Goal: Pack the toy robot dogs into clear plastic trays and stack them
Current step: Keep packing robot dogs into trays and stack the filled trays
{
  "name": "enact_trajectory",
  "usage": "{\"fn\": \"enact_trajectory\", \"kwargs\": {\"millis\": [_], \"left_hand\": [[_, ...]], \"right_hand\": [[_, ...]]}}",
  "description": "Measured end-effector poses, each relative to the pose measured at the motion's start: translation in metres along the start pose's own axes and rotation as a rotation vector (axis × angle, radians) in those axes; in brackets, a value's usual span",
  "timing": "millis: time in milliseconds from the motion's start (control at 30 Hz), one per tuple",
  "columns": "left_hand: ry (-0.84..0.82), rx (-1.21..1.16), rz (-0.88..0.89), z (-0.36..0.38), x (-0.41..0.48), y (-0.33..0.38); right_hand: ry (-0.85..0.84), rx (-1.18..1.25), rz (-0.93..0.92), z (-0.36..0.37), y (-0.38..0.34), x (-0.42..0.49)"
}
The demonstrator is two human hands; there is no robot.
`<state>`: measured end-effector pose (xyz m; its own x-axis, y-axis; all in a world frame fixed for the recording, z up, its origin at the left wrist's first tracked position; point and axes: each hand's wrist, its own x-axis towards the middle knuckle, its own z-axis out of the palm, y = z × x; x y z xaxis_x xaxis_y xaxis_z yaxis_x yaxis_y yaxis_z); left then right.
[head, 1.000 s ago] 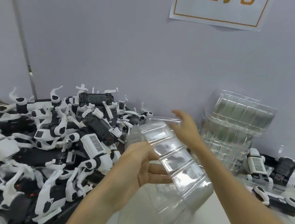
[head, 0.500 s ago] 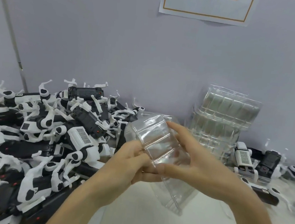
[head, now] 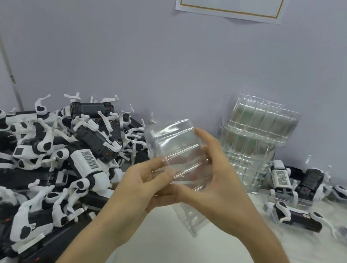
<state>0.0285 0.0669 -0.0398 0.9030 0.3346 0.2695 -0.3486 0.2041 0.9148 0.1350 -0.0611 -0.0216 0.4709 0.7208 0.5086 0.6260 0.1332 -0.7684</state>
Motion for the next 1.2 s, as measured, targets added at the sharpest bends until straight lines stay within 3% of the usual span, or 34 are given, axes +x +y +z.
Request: {"fn": "enact_trajectory", "kwargs": {"millis": [100, 400, 733, 900, 1200], "left_hand": [[0.048, -0.065, -0.031, 0.001, 0.000, -0.001], [-0.022, -0.070, 0.013, -0.001, 0.000, 0.003], [0.102, 0.128, 0.187, 0.000, -0.001, -0.003], [0.159, 0.167, 0.151, -0.002, -0.001, -0.003], [0.191, 0.220, 0.190, 0.008, -0.001, -0.008]], "right_hand": [[0.080, -0.056, 0.023, -0.006, 0.002, 0.001], [0.053, 0.034, 0.047, -0.009, -0.002, 0.000], [0.055, 0.036, 0.012, -0.008, -0.003, -0.001], [0.026, 0.064, -0.027, 0.001, -0.001, -0.002], [0.138, -0.148, -0.011, 0.002, 0.005, 0.001]]}}
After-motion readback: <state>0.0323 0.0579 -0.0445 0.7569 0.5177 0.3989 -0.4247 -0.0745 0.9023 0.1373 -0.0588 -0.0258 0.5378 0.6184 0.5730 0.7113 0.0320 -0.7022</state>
